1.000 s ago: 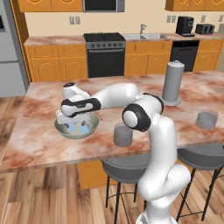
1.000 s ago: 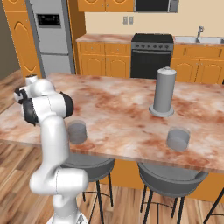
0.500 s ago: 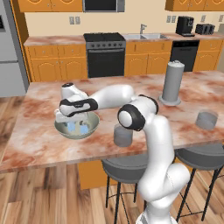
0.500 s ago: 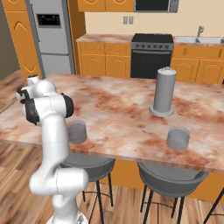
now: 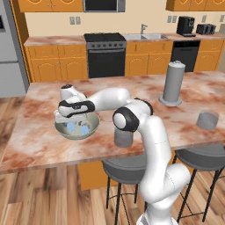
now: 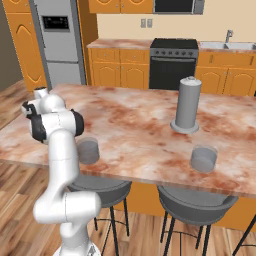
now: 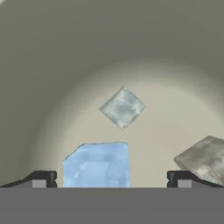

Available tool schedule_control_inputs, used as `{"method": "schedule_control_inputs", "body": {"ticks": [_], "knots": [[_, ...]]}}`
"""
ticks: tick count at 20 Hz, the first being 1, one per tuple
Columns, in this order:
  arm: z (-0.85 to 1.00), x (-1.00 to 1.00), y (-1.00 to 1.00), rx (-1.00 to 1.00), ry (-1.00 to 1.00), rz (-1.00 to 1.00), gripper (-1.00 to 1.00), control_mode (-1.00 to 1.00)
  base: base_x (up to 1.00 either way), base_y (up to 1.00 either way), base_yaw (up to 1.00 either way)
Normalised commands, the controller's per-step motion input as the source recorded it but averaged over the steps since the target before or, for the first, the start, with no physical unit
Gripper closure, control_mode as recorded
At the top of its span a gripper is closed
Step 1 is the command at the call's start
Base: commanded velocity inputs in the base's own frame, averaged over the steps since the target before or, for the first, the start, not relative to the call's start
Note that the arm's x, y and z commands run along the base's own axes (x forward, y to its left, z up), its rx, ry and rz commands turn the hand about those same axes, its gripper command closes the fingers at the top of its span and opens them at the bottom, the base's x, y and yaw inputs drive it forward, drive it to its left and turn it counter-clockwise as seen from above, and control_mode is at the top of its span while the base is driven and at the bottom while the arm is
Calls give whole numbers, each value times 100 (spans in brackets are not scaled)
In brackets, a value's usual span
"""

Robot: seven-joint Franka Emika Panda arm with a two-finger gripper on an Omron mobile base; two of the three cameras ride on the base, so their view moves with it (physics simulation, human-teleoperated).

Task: There are four ice cubes in the ice bowl. Place two ice cubes in each glass of water.

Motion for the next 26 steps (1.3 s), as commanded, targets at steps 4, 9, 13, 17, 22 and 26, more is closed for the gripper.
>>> {"method": "schedule_control_inputs", "body": {"ticks": [4, 9, 13, 17, 22, 26], "knots": [[-10, 8, 0, 0, 0, 0, -100, -100, 0, 0, 0], [-3, -20, 0, 0, -2, 0, -100, -100, 0, 0, 0], [-16, -2, 0, 0, -1, 0, -100, -100, 0, 0, 0], [-40, 0, 0, 0, -2, 0, -100, -100, 0, 0, 0], [-37, 0, 0, 0, -4, 0, 100, -100, 0, 0, 0], [-22, 0, -1, 0, -3, 0, 100, -100, 0, 0, 0]]}}
